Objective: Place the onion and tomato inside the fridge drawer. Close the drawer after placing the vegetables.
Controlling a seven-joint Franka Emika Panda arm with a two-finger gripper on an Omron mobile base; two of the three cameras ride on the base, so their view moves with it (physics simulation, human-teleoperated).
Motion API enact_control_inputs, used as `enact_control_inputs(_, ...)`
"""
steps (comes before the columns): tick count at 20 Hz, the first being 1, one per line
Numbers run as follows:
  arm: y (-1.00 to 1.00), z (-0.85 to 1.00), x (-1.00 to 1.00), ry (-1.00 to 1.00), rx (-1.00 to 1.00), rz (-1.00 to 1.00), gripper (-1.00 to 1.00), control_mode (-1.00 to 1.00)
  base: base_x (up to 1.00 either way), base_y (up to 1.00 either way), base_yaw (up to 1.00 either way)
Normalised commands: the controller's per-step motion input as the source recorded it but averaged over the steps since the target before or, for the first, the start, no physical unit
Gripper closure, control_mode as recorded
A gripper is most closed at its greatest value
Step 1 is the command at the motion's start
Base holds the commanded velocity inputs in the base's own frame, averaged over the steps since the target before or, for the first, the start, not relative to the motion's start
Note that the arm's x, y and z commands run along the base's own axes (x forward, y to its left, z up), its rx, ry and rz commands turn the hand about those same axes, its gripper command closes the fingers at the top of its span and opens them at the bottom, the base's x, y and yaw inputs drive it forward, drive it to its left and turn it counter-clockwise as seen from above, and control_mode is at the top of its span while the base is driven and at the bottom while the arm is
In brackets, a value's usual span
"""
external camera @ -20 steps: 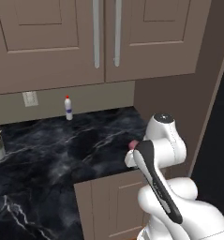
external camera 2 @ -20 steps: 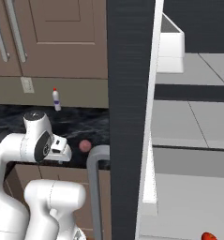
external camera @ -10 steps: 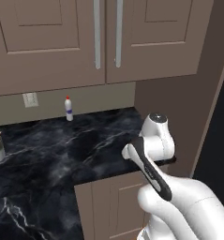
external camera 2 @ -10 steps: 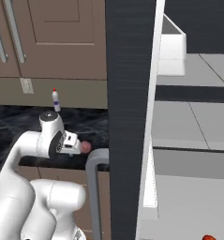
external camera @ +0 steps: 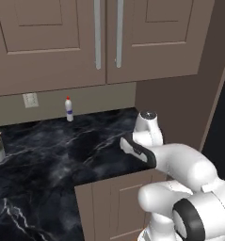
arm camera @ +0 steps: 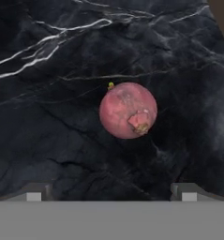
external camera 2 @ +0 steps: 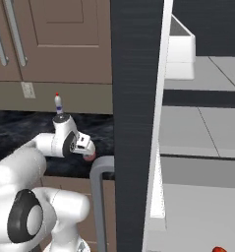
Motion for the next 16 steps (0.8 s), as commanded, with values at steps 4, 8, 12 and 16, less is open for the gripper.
enact_control_inputs(4, -0.12, -0.29, 0.14, 0.0, -0.01, -0.1, -1.0, -1.0, 0.0, 0.0, 0.0)
enact_control_inputs(8, 0.0, -0.28, 0.01, 0.0, -0.03, -0.03, -1.0, -1.0, 0.0, 0.0, 0.0)
enact_control_inputs(12, -0.25, -0.12, 0.19, 0.01, 0.0, 0.0, -1.0, -1.0, 0.0, 0.0, 0.0)
enact_control_inputs(16, -0.12, -0.22, 0.31, 0.01, 0.0, 0.0, -1.0, -1.0, 0.0, 0.0, 0.0)
